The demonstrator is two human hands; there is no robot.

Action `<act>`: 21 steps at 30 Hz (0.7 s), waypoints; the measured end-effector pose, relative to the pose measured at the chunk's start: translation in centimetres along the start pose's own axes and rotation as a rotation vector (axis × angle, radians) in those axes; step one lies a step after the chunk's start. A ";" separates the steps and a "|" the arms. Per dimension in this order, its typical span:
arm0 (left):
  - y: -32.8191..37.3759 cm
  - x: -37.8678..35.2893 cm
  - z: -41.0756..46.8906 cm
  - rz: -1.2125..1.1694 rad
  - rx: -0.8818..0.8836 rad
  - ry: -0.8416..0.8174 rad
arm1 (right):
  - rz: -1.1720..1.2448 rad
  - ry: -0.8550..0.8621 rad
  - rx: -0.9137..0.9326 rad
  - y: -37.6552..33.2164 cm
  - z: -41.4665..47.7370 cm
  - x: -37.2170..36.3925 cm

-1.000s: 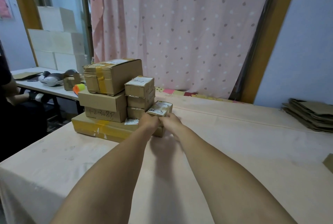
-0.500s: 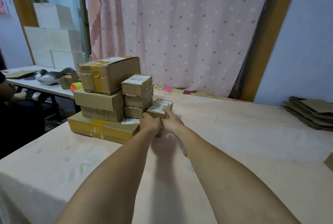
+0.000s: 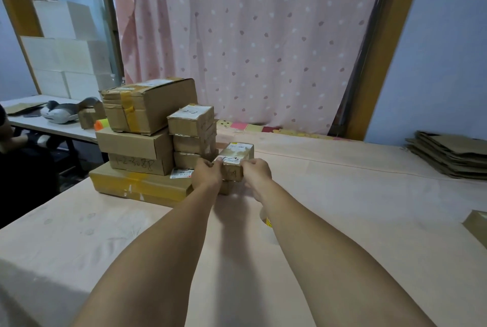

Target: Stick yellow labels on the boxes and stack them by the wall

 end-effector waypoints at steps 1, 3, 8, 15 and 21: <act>0.0 0.0 -0.2 -0.013 -0.004 -0.010 | 0.004 0.001 0.004 0.2 0.0 0.0; -0.1 -0.2 -0.7 -0.054 0.006 -0.042 | 0.019 0.013 0.017 0.4 -0.2 0.3; 0.2 -0.3 -2.3 -0.163 -0.005 -0.111 | -0.011 0.067 0.086 0.2 -1.6 3.0; 1.8 -2.7 -7.0 -0.252 -0.029 -0.283 | -0.072 0.166 0.098 1.5 -3.1 9.6; 2.3 -7.4 -12.0 -0.212 -0.044 -0.357 | -0.072 0.296 0.085 3.3 -5.0 17.2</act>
Point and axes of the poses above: each hand's wrist, its own z-axis towards the middle knuckle, its own x-axis out of the back of the hand, y = z × x, the point moved 4 cm from there along z, towards the middle knuckle, and after that the axes turned 2 degrees about y, right-handed, at the moved point
